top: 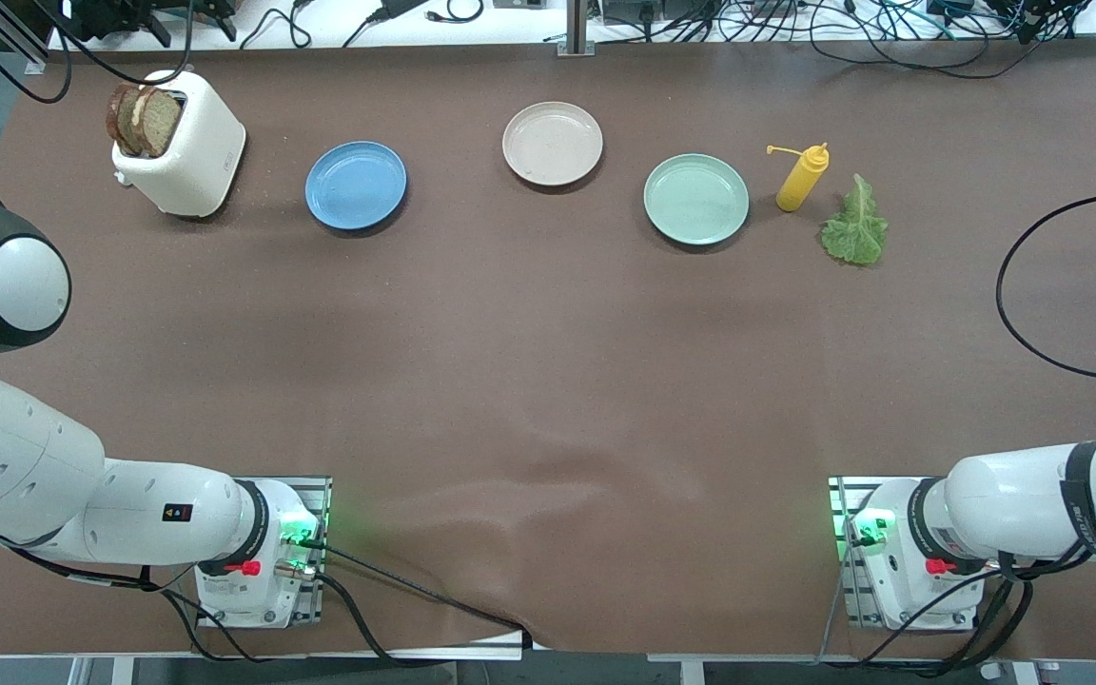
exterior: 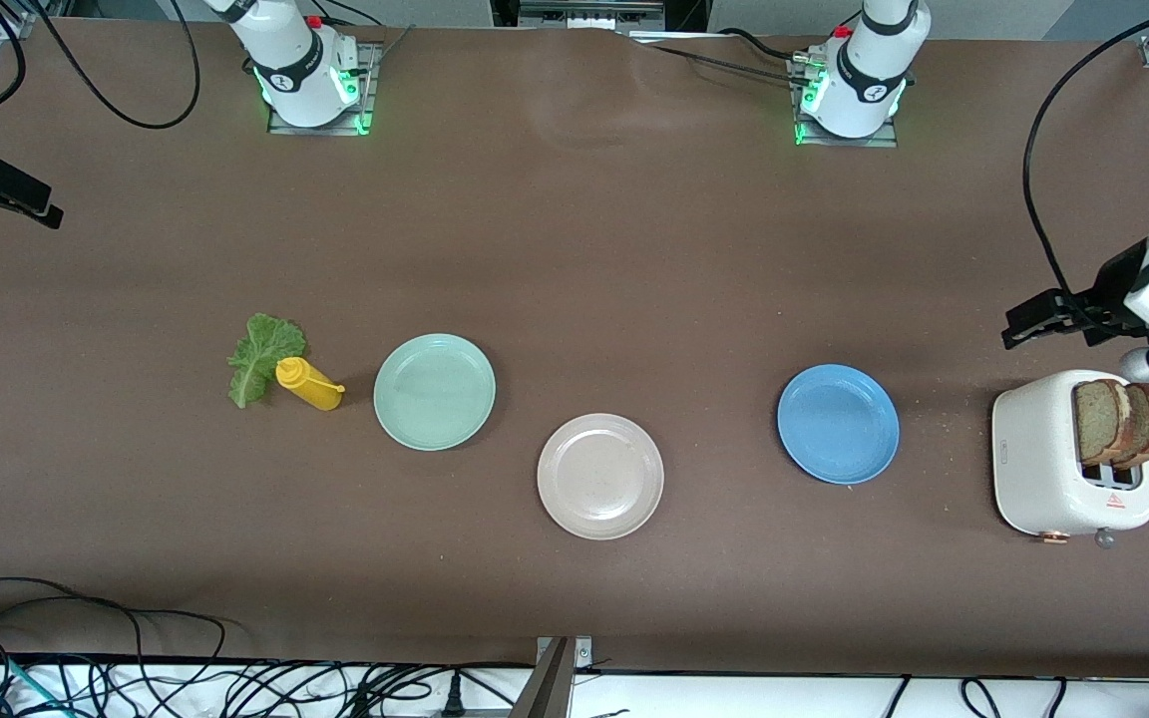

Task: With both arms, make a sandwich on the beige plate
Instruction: 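Move the left gripper toward the bread slices in the white toaster, then lower the open left gripper over a bread slice in the toaster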

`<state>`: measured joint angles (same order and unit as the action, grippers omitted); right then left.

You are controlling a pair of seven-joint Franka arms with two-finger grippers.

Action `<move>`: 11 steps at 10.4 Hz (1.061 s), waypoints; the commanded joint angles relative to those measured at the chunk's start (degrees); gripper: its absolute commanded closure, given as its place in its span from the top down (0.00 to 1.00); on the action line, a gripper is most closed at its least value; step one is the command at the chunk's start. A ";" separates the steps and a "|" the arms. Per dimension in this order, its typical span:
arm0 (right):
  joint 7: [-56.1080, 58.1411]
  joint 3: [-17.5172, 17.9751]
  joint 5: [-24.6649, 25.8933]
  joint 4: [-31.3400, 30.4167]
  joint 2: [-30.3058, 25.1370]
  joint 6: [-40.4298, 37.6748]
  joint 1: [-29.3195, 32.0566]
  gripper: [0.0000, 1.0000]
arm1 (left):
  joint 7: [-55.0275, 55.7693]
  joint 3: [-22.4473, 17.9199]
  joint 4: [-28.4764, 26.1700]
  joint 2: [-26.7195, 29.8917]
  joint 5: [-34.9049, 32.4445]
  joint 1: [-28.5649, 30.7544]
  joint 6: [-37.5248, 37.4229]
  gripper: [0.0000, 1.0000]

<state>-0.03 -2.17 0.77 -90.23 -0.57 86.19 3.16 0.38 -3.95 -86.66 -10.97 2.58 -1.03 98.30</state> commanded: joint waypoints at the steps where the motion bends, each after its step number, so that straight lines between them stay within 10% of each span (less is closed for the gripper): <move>1: 0.73 0.33 0.11 -0.21 -0.84 -0.85 0.35 1.00 | -5.11 -0.09 -0.09 0.33 -1.17 2.78 -0.30 1.00; 11: 0.73 0.59 0.55 -0.38 -0.49 -0.67 0.35 1.00 | -12.86 -0.09 4.93 -9.68 -0.47 8.85 4.79 1.00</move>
<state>0.02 -1.99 0.76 -90.27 -0.56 86.11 3.13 -10.89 -4.30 -83.71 -19.48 2.57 7.57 102.55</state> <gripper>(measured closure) 0.000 0.000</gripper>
